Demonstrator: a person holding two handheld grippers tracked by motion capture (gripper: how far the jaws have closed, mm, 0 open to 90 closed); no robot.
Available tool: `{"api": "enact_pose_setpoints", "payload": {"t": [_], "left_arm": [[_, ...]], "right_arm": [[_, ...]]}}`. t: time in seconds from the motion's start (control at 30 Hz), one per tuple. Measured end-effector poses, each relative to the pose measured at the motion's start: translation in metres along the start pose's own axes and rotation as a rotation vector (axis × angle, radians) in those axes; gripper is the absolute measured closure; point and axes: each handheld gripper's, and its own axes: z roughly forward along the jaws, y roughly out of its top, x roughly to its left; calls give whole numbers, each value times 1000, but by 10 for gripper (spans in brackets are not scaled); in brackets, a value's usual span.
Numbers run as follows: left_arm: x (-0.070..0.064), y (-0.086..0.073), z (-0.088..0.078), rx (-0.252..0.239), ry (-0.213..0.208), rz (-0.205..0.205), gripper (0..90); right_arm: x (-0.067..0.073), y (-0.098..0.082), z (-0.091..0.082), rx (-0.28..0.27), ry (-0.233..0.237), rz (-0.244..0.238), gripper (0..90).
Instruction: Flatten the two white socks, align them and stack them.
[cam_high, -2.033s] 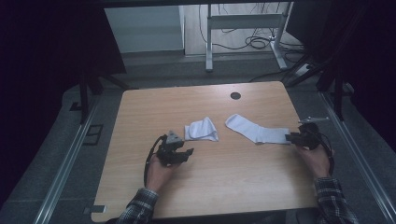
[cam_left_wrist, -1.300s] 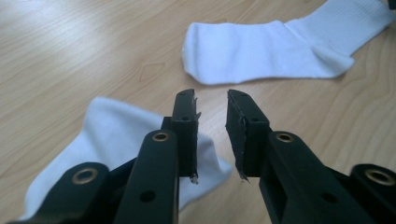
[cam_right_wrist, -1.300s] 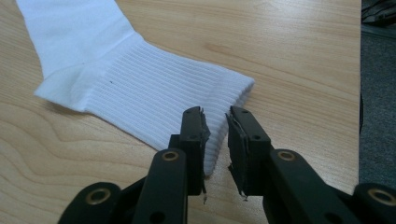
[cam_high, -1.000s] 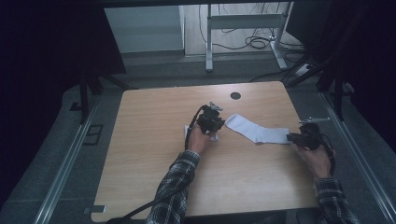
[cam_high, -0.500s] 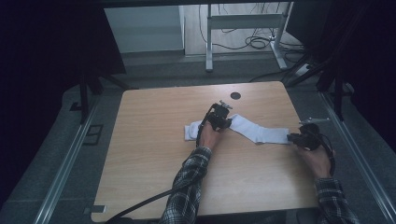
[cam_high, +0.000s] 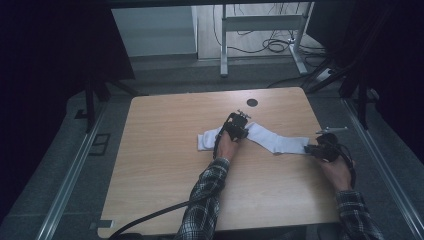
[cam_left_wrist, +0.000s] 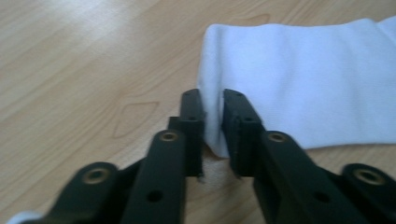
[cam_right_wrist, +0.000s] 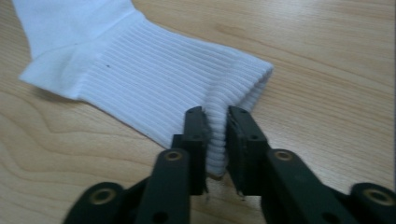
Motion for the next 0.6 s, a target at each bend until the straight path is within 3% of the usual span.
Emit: {"api": "enact_pose_setpoints", "payload": {"t": [0.23, 0.6], "left_arm": [[-3, -1, -8, -24, -4, 12, 860], [-3, -3, -45, -100, -19, 25, 862]], "right_arm": [[1, 1, -2, -6, -1, -12, 827], [6, 5, -11, -52, 2, -38, 845]]}}
